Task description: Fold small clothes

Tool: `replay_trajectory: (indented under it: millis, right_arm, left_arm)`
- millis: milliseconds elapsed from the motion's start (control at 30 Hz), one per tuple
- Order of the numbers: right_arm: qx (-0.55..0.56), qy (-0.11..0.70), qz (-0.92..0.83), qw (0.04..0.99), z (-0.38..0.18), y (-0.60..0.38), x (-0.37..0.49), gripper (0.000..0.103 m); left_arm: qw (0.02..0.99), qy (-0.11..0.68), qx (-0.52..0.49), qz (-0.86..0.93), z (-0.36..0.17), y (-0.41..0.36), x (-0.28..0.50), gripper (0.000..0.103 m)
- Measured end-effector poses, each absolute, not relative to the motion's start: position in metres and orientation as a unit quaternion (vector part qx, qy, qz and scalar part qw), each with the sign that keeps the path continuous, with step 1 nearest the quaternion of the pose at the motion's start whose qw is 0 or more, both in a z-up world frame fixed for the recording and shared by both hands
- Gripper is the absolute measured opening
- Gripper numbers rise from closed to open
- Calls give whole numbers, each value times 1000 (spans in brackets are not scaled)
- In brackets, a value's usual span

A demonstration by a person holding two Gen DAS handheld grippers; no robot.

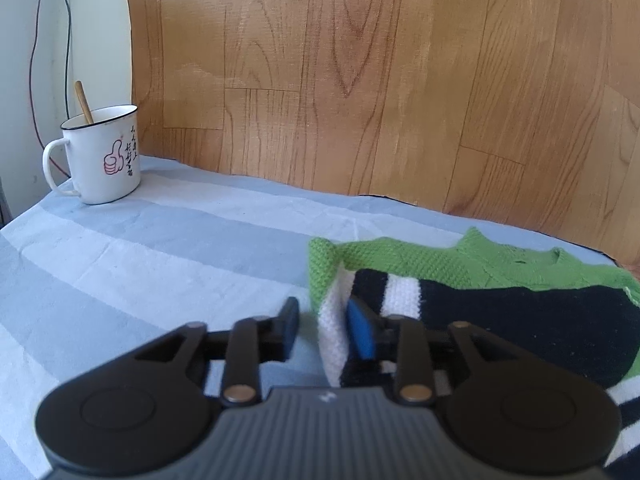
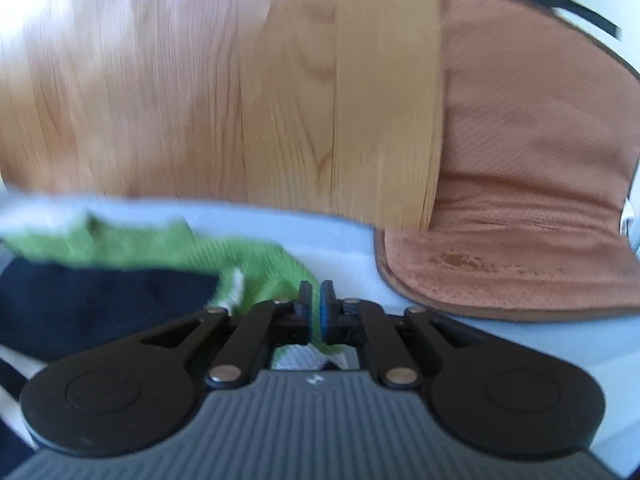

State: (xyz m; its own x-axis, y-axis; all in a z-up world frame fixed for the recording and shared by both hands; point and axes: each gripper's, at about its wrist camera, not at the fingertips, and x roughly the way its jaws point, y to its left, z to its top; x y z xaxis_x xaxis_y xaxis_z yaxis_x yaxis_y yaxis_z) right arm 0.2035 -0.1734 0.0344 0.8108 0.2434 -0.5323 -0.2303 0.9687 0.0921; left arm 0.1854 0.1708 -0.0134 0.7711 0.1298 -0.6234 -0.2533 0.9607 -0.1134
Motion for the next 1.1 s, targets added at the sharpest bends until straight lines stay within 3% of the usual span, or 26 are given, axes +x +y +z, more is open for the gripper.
replay_trajectory:
  millis: [200, 400, 633, 667, 700, 733, 867, 1000, 1067, 1100]
  right_arm:
    - [77, 322, 222, 917, 47, -153, 168, 13]
    - [40, 347, 317, 882, 40, -113, 118, 22]
    - [52, 369, 338, 864, 14, -97, 81, 28]
    - [61, 372, 338, 862, 15, -99, 76, 28]
    - [73, 376, 341, 859, 16, -101, 70, 28]
    - [81, 379, 343, 855, 16, -102, 60, 28]
    - [80, 367, 338, 863, 20, -128, 25, 28]
    - [152, 340, 277, 886, 23, -188, 7, 30]
    - [197, 323, 234, 896, 23, -224, -1, 32]
    - [220, 314, 208, 900, 22, -243, -6, 32]
  left_arm:
    - [932, 338, -109, 73, -12, 177, 184, 58]
    - [934, 337, -113, 27, 8, 188, 113, 57]
    - [923, 371, -97, -3, -5, 167, 71, 45]
    - [926, 368, -88, 7, -5, 163, 70, 37]
    - [925, 371, -76, 13, -4, 159, 70, 11]
    - [924, 376, -71, 6, -3, 157, 70, 8]
    - [917, 394, -52, 27, 2, 157, 56, 7]
    - [914, 397, -46, 66, 7, 168, 28, 3]
    - [916, 393, -52, 66, 9, 173, 18, 4]
    - [915, 395, -68, 48, 11, 176, 12, 10]
